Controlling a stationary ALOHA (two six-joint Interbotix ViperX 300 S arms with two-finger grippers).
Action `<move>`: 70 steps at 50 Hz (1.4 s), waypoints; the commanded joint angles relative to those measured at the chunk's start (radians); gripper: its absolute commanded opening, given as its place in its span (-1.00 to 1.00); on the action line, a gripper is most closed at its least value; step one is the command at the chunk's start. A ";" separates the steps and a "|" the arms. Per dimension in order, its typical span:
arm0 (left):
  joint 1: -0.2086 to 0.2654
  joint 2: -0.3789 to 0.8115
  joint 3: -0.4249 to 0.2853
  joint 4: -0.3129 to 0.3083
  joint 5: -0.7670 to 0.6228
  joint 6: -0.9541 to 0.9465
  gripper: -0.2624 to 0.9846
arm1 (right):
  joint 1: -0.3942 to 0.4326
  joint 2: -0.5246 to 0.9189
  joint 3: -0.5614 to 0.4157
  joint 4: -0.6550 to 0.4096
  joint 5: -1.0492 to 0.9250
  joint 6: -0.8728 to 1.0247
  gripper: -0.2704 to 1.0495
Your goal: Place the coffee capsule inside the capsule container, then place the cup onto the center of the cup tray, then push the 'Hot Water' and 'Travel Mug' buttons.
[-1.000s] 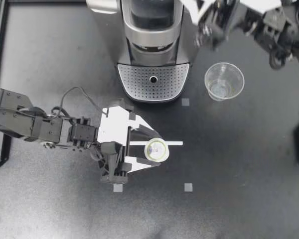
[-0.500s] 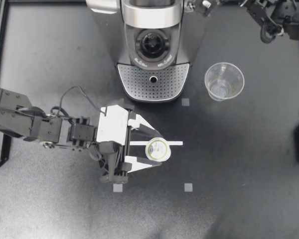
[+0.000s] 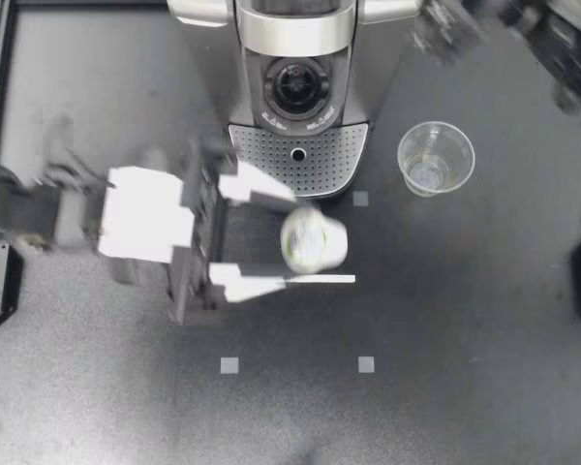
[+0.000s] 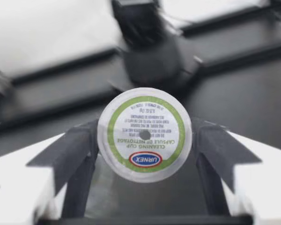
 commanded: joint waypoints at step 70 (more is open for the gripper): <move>0.187 -0.032 -0.186 0.190 0.413 0.238 0.23 | 0.012 -0.238 0.161 0.009 -0.012 -0.006 -0.44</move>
